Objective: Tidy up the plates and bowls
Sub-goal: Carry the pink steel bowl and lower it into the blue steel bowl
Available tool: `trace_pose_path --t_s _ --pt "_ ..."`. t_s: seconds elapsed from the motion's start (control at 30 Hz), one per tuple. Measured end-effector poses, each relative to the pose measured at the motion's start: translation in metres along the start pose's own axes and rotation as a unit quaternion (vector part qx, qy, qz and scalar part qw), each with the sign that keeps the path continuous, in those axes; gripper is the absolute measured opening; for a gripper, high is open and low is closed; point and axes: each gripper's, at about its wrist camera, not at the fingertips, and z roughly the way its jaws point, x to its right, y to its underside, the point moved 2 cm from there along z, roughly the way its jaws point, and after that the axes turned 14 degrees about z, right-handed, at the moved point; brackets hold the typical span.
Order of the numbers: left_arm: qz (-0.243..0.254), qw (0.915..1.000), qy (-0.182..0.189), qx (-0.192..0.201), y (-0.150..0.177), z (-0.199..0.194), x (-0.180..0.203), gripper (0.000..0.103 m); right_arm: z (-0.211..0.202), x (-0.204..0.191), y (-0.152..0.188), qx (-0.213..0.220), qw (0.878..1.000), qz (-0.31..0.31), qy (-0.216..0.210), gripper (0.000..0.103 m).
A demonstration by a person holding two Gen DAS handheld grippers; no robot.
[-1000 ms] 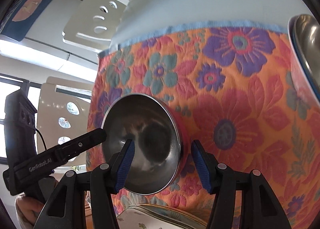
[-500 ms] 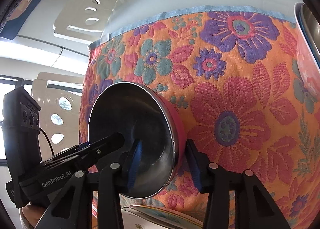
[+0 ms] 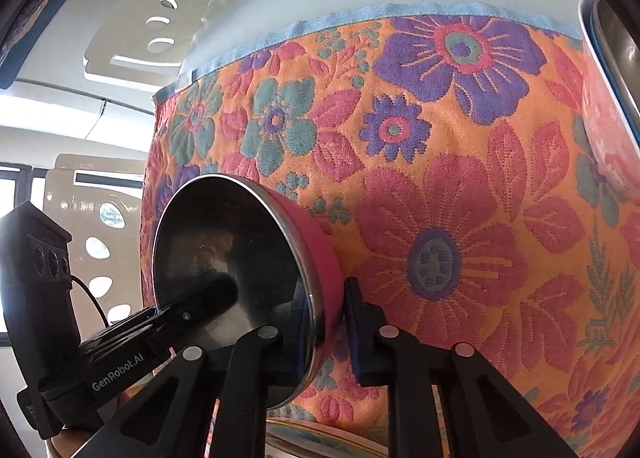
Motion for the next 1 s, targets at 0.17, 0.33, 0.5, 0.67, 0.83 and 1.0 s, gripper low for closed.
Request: trace_pose_path --t_s 0.17,0.33,0.5,0.67,0.83,1.0 --pt "0.001 0.9999 -0.01 0.007 0.001 -0.012 0.001 0.011 -0.007 -0.003 -0.001 0.006 1.0 -0.01 0.0 0.015" --pt "-0.01 0.9998 0.001 0.018 -0.004 -0.023 0.009 0.011 -0.027 -0.007 -0.006 0.019 1.0 -0.019 -0.007 0.016" --pt "-0.011 0.9995 0.001 0.03 -0.011 -0.034 0.022 0.011 -0.046 -0.008 -0.01 0.028 0.999 -0.025 -0.013 0.016" --pt "-0.011 0.9995 -0.005 0.03 -0.021 -0.039 0.041 0.011 -0.063 -0.008 -0.016 0.038 0.999 -0.032 -0.009 0.016" --pt "-0.002 0.9993 -0.011 0.035 -0.027 -0.044 0.061 0.011 -0.083 -0.003 -0.023 0.052 0.998 -0.037 -0.002 0.016" --pt "0.006 0.999 -0.003 0.044 -0.034 -0.048 0.082 0.011 -0.102 0.007 -0.032 0.066 0.997 -0.031 -0.006 0.016"
